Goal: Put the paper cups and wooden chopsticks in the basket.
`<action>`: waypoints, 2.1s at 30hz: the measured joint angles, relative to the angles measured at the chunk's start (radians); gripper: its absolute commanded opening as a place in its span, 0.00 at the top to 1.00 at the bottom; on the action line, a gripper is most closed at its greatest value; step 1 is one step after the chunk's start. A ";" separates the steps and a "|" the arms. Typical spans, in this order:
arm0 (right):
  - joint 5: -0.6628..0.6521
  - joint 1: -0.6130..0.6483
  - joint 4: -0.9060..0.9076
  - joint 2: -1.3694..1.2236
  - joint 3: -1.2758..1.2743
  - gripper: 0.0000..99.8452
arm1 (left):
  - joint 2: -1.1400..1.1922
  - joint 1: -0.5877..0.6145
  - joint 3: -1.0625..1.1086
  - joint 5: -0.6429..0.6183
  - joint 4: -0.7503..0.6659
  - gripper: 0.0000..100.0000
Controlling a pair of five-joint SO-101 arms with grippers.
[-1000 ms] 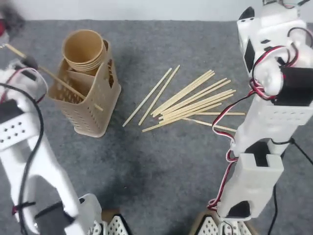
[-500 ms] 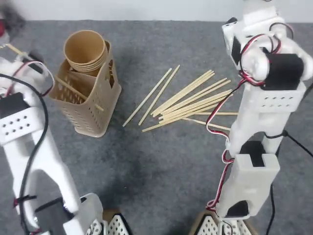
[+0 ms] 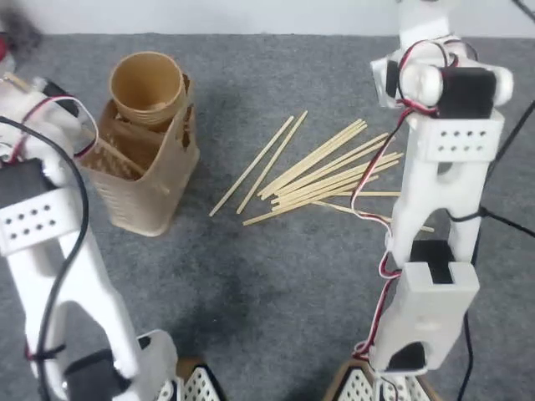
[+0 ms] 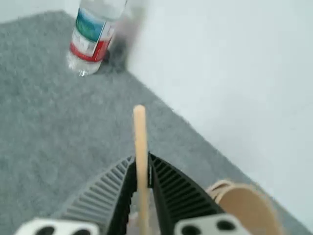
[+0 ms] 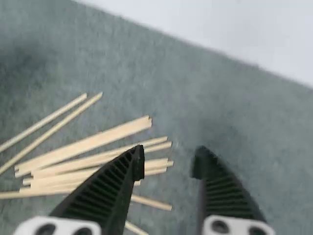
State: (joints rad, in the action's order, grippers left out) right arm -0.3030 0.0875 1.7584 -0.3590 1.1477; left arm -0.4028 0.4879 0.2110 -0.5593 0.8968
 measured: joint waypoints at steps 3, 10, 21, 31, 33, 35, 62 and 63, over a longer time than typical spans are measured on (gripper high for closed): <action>0.000 0.000 0.000 0.000 -0.061 0.98 | -0.055 -0.025 -0.044 0.029 0.031 0.99; 0.009 0.002 0.000 0.000 -0.180 0.99 | -0.141 -0.084 -0.106 0.054 0.068 0.99; 0.041 0.026 0.000 0.000 -0.199 0.99 | -0.146 -0.068 -0.083 0.120 0.098 0.99; 0.018 0.021 0.000 0.011 -0.295 0.99 | -0.147 -0.041 0.020 0.261 0.147 0.99; -0.021 0.034 0.000 0.043 -0.387 0.99 | -0.147 -0.038 0.074 0.308 0.149 0.99; -0.052 0.066 0.000 0.095 -0.502 0.99 | -0.147 -0.023 0.129 0.344 0.133 0.99; -0.399 0.624 0.000 1.476 -1.683 0.82 | -0.147 0.011 0.761 0.410 -0.170 0.99; -0.382 0.661 0.000 1.471 -1.694 0.82 | -0.152 0.006 0.770 0.408 -0.178 0.99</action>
State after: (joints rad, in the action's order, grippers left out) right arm -0.6851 0.7488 1.7584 1.1124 -0.5462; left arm -0.5547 0.4941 0.9812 -0.1511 0.7188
